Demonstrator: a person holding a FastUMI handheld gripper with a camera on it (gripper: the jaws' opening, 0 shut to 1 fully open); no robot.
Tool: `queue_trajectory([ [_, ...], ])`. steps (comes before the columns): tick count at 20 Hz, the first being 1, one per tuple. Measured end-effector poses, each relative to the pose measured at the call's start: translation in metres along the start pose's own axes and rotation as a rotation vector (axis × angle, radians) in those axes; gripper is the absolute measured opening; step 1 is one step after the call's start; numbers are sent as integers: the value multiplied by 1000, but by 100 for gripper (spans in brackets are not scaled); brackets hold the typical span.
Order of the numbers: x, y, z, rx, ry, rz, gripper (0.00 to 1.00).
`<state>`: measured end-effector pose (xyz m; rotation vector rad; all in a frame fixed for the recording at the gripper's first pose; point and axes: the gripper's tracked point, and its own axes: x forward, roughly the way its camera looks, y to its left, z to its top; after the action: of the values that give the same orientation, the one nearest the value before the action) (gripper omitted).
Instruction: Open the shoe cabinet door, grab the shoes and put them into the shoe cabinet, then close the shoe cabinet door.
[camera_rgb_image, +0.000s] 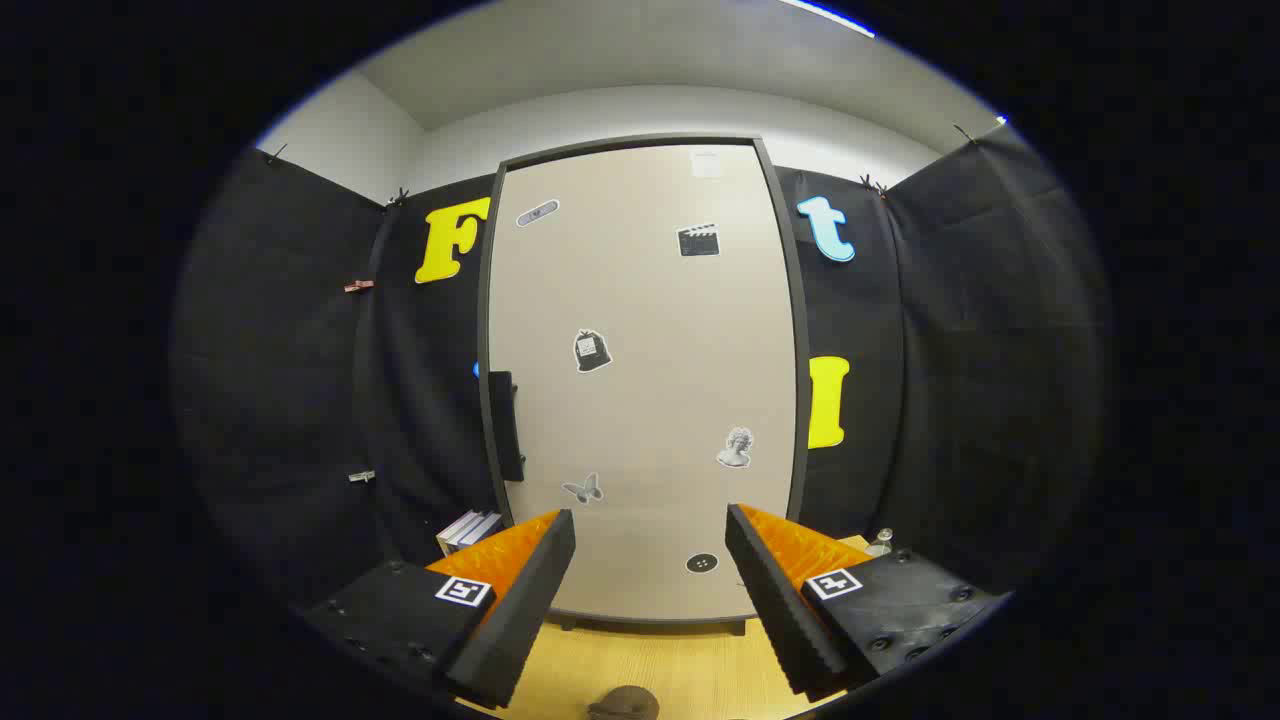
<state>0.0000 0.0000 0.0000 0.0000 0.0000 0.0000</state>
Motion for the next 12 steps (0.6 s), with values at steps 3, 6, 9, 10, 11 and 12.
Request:
queue_trajectory([
  [3, -1, 2, 1, 5, -9, 16, 98],
  [6, -1, 1, -1, 2, -6, 19, 98],
  [9, 0, 0, -4, -2, 2, 20, 98],
  [10, 1, -1, -6, -4, 6, 19, 98],
  [11, 1, -2, -7, -6, 11, 19, 98],
  [12, 1, -1, -8, -5, 12, 22, 98],
])
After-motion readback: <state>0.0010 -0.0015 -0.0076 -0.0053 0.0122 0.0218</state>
